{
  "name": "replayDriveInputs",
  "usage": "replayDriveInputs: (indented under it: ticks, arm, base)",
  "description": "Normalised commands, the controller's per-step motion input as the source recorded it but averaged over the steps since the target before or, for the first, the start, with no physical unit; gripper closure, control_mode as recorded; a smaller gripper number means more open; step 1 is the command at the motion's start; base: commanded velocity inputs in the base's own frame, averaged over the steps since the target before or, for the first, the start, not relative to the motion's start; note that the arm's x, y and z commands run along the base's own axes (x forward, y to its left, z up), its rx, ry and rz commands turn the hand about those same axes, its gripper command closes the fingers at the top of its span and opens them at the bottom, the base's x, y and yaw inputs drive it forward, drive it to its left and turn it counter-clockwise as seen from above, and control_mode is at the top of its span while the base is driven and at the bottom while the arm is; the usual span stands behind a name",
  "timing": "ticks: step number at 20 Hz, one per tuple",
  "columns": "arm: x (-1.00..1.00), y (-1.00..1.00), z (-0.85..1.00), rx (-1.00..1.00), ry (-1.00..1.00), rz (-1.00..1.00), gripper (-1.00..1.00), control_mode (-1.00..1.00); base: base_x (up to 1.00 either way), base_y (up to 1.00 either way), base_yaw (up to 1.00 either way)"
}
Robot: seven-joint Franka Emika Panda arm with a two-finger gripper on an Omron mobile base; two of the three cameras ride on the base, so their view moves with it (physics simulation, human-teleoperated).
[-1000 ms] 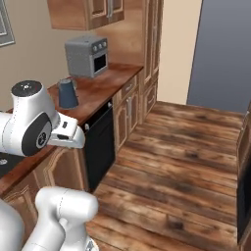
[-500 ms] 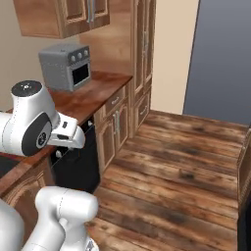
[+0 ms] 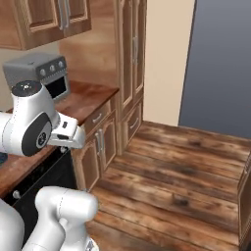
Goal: Navigate to the toaster oven.
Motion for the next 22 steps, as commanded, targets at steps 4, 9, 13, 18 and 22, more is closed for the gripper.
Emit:
replayDriveInputs:
  ticks: [4, 9, 13, 18, 22]
  arm:
    - [0.0, 0.0, 0.0, 0.0, 0.0, 0.0, -1.0, 1.0]
    - [0.0, 0.0, 0.0, 0.0, 0.0, 0.0, -1.0, 1.0]
    - [0.0, 0.0, 0.0, 0.0, 0.0, 0.0, -1.0, 1.0]
    - [0.0, 0.0, 0.0, 0.0, 0.0, 0.0, -1.0, 1.0]
    - [0.0, 0.0, 0.0, 0.0, 0.0, 0.0, -1.0, 1.0]
  base:
    - [1.0, -0.14, 0.0]
    - [1.0, -0.1, 0.0]
    - [1.0, -0.04, 0.16]
    - [1.0, -0.04, 0.71]
    - [0.96, -0.06, 0.93]
